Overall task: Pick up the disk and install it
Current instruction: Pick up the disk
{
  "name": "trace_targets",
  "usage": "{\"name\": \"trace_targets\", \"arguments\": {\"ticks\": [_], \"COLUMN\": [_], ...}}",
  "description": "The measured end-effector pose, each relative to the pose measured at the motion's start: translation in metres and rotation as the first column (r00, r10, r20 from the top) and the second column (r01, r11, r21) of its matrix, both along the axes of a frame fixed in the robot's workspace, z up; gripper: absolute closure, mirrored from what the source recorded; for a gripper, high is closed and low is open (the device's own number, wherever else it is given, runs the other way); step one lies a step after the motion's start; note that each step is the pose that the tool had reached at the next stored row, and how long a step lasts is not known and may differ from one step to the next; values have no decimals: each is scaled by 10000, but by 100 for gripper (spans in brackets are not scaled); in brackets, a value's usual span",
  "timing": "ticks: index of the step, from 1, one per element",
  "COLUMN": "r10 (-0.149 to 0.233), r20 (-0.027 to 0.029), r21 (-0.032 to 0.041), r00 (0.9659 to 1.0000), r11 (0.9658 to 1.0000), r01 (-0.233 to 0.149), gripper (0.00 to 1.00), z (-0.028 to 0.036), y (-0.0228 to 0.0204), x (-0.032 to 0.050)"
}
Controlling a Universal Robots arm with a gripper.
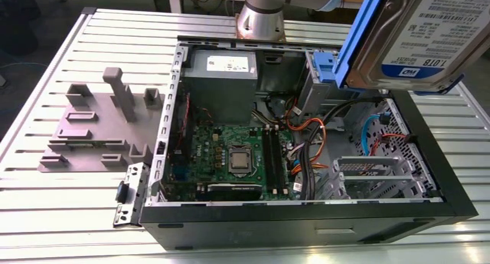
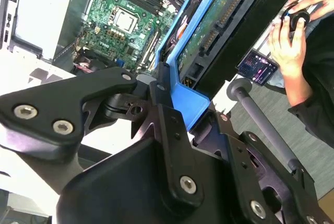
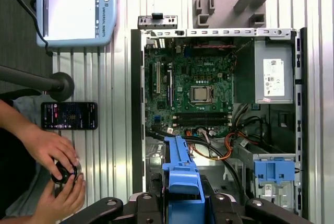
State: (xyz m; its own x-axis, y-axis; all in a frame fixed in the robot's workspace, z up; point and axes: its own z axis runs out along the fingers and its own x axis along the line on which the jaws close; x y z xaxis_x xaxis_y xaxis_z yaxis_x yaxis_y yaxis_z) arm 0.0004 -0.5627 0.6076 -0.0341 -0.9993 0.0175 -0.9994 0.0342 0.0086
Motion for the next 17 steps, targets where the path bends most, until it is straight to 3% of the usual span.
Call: {"name": "trace_targets", "arguments": {"ticks": [6, 17], "r10": [0, 0], "r20": [0, 0], "r21": [0, 0], "r00": [10000, 10000], "r11": [10000, 10000], "r01": [0, 0], "gripper": [64, 64], "z": [44, -3], "y": [0, 0], "x": [0, 0]}}
